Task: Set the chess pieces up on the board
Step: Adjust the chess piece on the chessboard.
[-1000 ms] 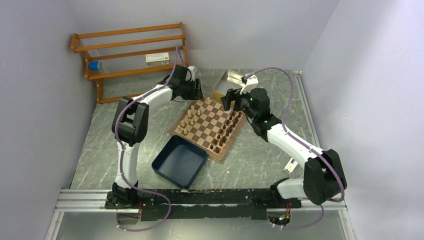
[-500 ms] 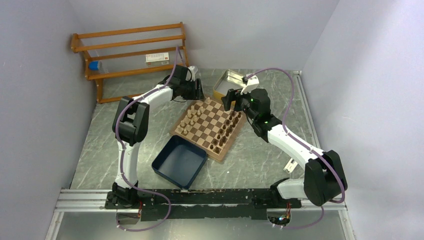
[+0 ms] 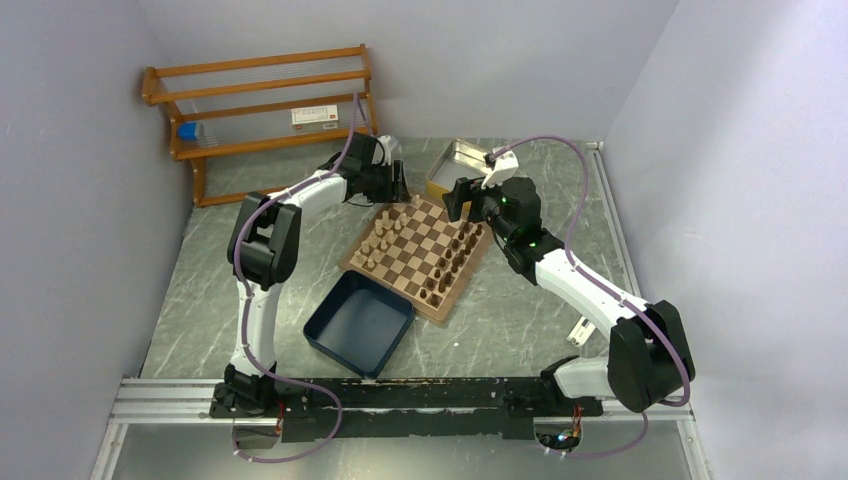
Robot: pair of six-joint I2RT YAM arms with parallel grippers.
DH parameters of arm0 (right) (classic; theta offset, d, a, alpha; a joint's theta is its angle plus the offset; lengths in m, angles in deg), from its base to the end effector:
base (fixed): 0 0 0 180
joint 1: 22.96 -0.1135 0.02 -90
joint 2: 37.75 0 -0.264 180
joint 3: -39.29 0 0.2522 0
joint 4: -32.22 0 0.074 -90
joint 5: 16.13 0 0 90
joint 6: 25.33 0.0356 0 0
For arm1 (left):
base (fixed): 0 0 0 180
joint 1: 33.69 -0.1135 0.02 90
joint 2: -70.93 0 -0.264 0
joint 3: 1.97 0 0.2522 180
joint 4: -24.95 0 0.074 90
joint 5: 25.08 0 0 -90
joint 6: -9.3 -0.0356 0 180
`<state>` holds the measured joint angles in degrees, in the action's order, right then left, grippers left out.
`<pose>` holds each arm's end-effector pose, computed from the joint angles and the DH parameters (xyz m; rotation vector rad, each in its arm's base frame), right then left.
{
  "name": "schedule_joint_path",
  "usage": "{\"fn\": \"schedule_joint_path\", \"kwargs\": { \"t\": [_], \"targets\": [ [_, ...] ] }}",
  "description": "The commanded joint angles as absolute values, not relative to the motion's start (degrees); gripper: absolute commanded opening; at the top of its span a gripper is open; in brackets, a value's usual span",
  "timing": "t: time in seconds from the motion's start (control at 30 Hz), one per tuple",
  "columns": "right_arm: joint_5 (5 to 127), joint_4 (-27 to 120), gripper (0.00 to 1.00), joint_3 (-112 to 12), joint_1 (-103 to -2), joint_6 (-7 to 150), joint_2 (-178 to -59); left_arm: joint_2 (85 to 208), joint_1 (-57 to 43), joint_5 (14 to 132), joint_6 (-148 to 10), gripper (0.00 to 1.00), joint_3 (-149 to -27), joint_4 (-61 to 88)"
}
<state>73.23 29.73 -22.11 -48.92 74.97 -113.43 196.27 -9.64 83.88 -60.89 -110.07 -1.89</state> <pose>0.2753 0.1345 0.2847 -0.2534 1.7824 0.4649 0.4436 -0.2106 0.1792 0.2596 2.4025 -0.7548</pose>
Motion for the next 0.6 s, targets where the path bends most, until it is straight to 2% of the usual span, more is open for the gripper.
{"fn": "schedule_joint_path", "kwargs": {
  "t": [0.0,0.57],
  "targets": [
    [73.69,28.05,0.85,-21.49,-49.02,75.05,-111.93,196.95,-9.7,86.0,-60.36,0.6,-111.91,-0.16],
    [73.73,27.92,0.86,-21.4,-49.01,74.91,-111.75,197.58,-9.61,87.1,-59.88,0.59,-112.01,0.2]
  ]
}}
